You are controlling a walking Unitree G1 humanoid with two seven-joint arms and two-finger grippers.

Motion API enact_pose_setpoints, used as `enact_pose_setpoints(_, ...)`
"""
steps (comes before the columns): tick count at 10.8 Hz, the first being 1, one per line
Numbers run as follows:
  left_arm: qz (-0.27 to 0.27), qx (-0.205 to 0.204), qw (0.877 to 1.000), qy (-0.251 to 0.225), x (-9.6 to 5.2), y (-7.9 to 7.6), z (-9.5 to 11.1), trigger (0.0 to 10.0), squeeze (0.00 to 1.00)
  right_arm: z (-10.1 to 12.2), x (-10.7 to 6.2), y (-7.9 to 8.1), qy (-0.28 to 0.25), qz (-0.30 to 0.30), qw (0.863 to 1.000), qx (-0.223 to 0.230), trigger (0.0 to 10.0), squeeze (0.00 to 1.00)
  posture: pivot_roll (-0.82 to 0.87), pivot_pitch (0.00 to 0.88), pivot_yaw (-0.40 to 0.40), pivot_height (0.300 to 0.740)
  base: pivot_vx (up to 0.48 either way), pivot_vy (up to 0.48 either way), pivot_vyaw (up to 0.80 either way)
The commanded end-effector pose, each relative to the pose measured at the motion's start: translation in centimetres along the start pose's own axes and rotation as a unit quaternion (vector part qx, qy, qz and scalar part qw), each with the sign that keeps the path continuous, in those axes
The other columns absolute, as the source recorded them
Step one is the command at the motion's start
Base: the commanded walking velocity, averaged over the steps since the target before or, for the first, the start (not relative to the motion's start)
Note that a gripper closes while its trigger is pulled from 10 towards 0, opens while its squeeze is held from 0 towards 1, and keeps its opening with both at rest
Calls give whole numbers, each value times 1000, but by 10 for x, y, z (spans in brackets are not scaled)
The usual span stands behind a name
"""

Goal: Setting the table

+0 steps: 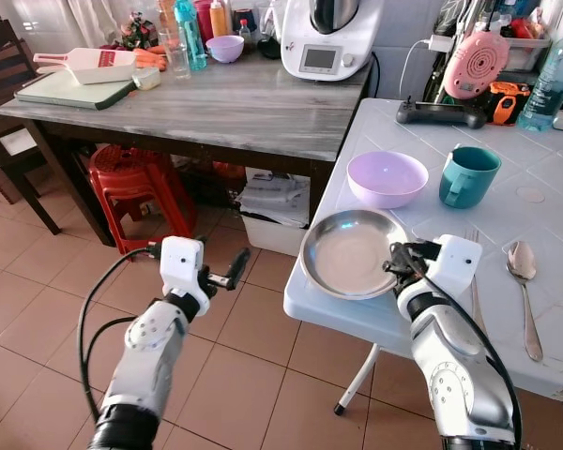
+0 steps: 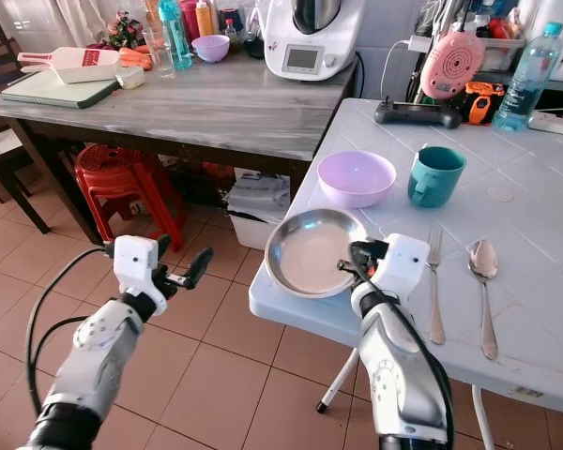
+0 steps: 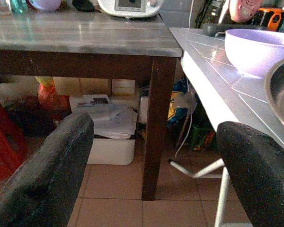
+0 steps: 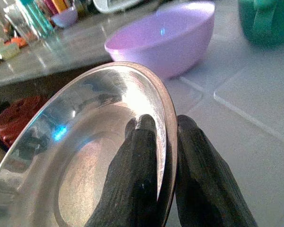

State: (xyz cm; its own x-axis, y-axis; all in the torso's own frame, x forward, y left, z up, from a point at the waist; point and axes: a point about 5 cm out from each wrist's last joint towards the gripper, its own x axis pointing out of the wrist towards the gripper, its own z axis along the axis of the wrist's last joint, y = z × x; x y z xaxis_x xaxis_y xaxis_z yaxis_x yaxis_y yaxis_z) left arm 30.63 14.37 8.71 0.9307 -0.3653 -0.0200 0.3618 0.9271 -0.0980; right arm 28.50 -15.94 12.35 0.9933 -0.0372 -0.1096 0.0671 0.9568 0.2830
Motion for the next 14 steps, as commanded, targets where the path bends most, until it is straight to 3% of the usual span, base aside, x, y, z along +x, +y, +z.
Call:
enact_pose_setpoints(1,5,-2,1000,-7,4,2,3,10000,0,11,-1,2,-28,5,1000,-5,10000,0,-11,0,54,740,0,0,0)
enact_pose_setpoints(6,5,-7,1000,-10,11,1,1,10000,0,7,-4,2,-21,10,1000,-7,10000,0,-18,0,49,740,0,252,-449)
enact_pose_setpoints(14,-3,-8,1000,-15,17,-4,1,10000,0,13,-5,2,-48,8,999,-8,10000,0,-23,0,53,740,0,403,0)
